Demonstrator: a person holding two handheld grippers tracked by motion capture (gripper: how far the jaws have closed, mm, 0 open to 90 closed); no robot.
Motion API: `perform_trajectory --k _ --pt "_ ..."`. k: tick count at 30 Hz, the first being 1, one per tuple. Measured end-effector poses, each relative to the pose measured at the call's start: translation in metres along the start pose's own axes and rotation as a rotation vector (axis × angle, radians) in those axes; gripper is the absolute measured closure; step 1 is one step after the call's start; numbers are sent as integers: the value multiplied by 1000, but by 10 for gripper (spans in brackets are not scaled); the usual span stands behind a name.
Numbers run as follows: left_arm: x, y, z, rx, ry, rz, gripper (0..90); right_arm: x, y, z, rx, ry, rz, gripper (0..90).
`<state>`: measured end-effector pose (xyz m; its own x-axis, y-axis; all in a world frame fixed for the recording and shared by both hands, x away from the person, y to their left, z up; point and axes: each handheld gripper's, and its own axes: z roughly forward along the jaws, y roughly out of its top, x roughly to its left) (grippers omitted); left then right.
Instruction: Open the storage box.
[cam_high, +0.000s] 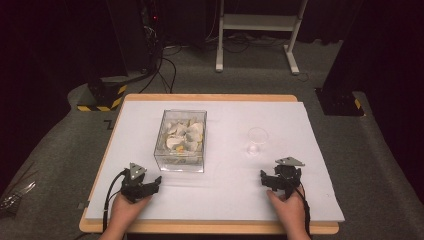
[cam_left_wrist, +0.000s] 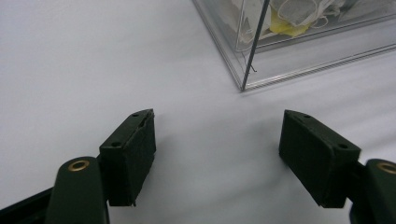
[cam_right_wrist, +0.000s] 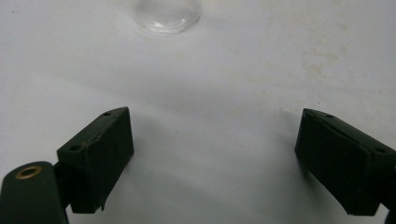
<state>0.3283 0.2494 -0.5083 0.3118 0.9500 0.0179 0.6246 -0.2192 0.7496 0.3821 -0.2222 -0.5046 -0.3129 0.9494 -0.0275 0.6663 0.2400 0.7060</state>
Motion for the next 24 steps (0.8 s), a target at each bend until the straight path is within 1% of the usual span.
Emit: perform_trajectory --k 1,9,14,20,24 --pt "0 0 0 0 0 1 273 0 0 0 1 0 5 109" --pt "0 0 0 2 -5 -6 273 0 0 0 3 6 2 110" --pt "0 0 0 -1 -2 -2 273 -1 0 0 2 11 9 109" --pt "0 0 0 -1 -2 -2 275 -1 0 -1 7 11 0 112" --pt "0 0 0 0 -3 -3 276 -1 0 -3 7 11 -6 141"
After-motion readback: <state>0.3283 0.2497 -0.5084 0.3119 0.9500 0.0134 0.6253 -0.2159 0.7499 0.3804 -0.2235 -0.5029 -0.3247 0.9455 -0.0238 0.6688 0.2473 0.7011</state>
